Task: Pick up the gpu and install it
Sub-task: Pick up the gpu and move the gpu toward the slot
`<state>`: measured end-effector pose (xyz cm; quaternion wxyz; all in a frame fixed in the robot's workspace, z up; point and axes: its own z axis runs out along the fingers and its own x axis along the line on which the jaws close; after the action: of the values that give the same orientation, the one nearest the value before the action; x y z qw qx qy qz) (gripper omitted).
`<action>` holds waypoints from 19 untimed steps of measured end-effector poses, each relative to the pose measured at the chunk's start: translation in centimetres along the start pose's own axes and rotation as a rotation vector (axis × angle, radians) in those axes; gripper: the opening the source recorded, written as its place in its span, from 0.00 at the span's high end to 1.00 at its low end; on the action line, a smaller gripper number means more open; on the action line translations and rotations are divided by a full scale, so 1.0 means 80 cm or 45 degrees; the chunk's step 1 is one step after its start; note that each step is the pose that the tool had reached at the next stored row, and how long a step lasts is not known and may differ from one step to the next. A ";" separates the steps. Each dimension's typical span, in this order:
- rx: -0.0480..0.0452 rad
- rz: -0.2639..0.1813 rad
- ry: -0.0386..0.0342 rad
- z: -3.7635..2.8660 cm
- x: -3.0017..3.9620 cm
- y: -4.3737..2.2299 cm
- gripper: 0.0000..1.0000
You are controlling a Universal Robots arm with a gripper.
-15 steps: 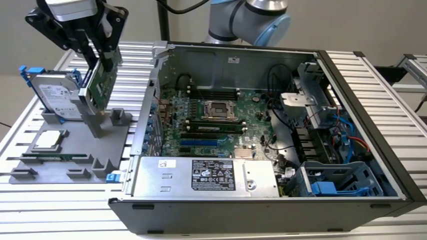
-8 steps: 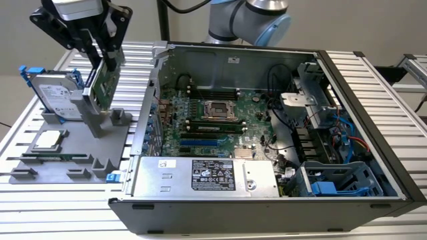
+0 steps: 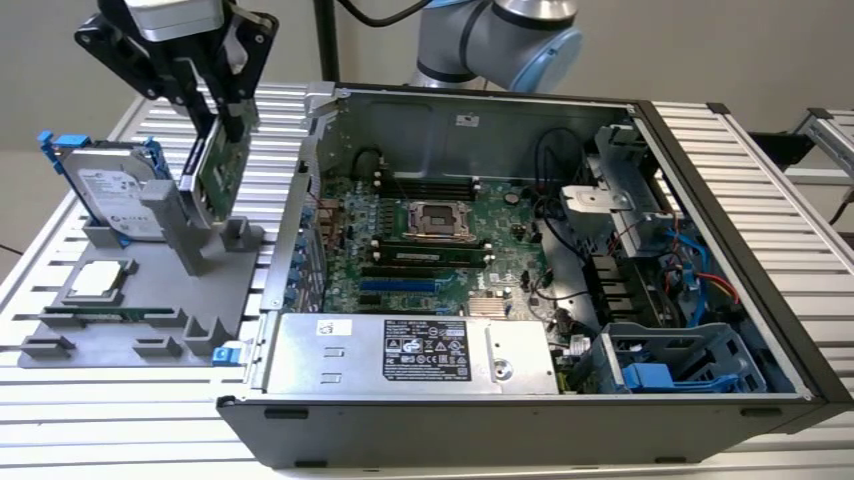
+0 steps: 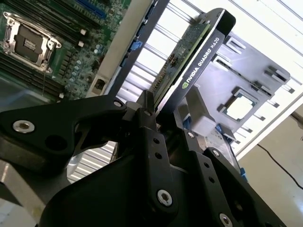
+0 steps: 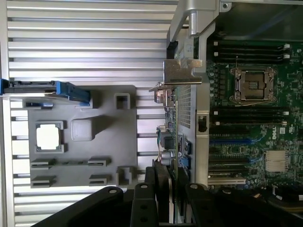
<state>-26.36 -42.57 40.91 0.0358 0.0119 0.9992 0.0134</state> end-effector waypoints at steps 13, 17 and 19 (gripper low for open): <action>0.000 0.000 -0.0001 0.0017 -0.0224 0.0005 1.00; 0.000 0.000 0.0000 0.0021 -0.0288 0.0007 1.00; 0.000 0.000 0.0000 0.0023 -0.0320 0.0007 1.00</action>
<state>-23.79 -42.57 40.91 0.0358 0.0119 0.9992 0.0134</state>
